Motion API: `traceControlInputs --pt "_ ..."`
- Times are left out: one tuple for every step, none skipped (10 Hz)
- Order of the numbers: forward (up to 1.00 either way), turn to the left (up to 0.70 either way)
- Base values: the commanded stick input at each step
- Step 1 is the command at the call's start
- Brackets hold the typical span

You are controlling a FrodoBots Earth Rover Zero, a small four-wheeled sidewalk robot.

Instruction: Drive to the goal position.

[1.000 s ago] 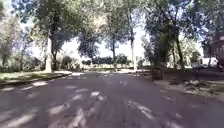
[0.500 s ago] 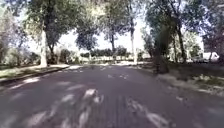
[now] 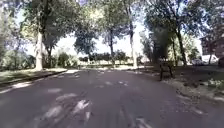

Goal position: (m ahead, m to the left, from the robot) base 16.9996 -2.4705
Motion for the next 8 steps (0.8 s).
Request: traceControlInputs --pt "0.85 0.00" --pt "0.85 0.00" --pt "0.85 0.00" --pt "0.85 0.00" --pt "0.85 0.00" --pt "0.85 0.00" --pt "0.85 0.00" --pt "0.85 0.00"
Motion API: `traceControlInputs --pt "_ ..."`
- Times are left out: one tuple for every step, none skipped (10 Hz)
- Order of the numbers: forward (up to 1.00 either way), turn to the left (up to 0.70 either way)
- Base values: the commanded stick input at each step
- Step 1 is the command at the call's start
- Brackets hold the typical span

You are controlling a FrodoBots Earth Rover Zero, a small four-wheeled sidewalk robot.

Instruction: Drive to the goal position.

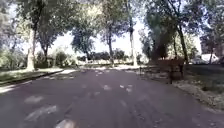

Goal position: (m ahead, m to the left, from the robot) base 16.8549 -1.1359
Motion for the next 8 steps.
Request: traceControlInputs --pt "0.85 0.00" --pt "0.85 0.00" --pt "0.85 0.00" --pt "0.85 0.00" --pt "0.85 0.00" --pt "0.85 0.00" --pt "0.85 0.00" --pt "0.85 0.00"
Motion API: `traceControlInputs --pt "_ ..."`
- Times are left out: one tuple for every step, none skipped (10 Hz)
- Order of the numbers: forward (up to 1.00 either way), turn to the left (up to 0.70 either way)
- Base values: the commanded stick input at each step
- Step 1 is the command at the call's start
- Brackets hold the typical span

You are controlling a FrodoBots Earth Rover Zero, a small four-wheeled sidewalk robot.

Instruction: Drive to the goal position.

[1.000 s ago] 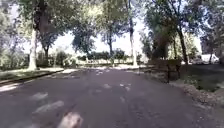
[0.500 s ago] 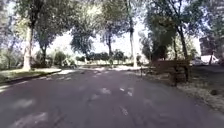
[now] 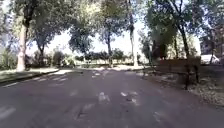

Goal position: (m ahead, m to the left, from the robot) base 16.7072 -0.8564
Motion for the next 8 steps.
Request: traceControlInputs --pt "0.85 0.00" --pt "0.85 0.00" --pt "0.85 0.00" --pt "0.85 0.00" --pt "0.85 0.00" --pt "0.85 0.00" --pt "0.85 0.00" --pt "0.85 0.00"
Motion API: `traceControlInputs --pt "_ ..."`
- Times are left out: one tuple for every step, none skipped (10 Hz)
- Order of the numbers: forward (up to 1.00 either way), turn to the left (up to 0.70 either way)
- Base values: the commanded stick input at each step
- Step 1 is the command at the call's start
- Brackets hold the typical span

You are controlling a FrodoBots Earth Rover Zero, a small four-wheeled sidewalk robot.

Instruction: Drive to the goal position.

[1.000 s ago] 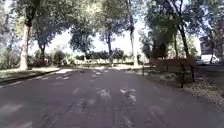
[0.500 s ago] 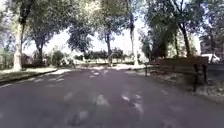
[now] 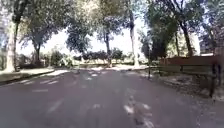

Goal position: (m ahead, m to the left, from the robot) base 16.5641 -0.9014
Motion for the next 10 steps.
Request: traceControlInputs --pt "0.85 0.00" --pt "0.85 0.00" --pt "0.85 0.00" --pt "0.85 0.00" --pt "0.85 0.00" --pt "0.85 0.00" --pt "0.85 0.00" --pt "0.85 0.00" --pt "0.85 0.00" --pt "0.85 0.00"
